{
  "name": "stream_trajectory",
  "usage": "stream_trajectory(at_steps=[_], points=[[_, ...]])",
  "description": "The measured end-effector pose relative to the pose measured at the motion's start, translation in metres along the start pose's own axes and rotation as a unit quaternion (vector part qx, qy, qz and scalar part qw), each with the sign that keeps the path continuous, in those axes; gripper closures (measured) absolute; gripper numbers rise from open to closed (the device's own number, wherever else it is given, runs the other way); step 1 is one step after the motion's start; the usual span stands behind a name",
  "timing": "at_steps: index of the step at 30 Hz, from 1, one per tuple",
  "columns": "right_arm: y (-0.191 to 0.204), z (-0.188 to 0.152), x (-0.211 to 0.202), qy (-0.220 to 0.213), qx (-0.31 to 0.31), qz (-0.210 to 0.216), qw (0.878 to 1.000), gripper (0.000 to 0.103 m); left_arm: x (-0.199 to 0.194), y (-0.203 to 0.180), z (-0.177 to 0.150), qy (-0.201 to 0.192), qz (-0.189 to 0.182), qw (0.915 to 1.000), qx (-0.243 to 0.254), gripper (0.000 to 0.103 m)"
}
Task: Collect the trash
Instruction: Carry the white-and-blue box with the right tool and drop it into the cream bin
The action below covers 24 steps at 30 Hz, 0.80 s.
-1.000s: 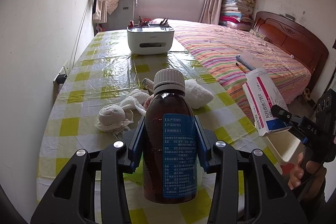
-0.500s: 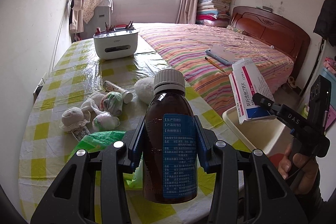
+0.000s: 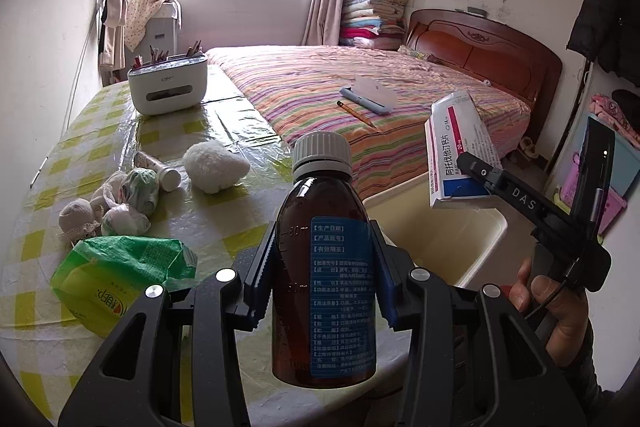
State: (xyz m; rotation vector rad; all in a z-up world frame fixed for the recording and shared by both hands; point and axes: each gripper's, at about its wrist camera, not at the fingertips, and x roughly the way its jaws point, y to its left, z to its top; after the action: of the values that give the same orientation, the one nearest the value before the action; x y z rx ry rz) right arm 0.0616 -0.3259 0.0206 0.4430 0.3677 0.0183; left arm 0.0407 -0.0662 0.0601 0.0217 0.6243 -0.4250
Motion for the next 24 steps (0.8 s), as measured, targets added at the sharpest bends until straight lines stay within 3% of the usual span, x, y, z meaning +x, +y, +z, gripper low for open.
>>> stream_trajectory(at_steps=[7, 22, 24], points=[[-0.028, -0.004, 0.011, 0.015, 0.021, -0.061, 0.998, 0.065, 0.007, -0.022, 0.0, 0.004, -0.026, 0.9996, 0.009, 0.061], [-0.045, -0.009, 0.02, 0.035, 0.036, -0.094, 0.994, 0.061, 0.022, -0.05, 0.006, 0.016, -0.051, 0.9981, 0.032, 0.061], [-0.047, -0.011, 0.026, 0.052, 0.041, -0.086, 0.994, 0.04, 0.025, -0.053, 0.008, 0.018, -0.051, 0.998, 0.034, 0.061]])
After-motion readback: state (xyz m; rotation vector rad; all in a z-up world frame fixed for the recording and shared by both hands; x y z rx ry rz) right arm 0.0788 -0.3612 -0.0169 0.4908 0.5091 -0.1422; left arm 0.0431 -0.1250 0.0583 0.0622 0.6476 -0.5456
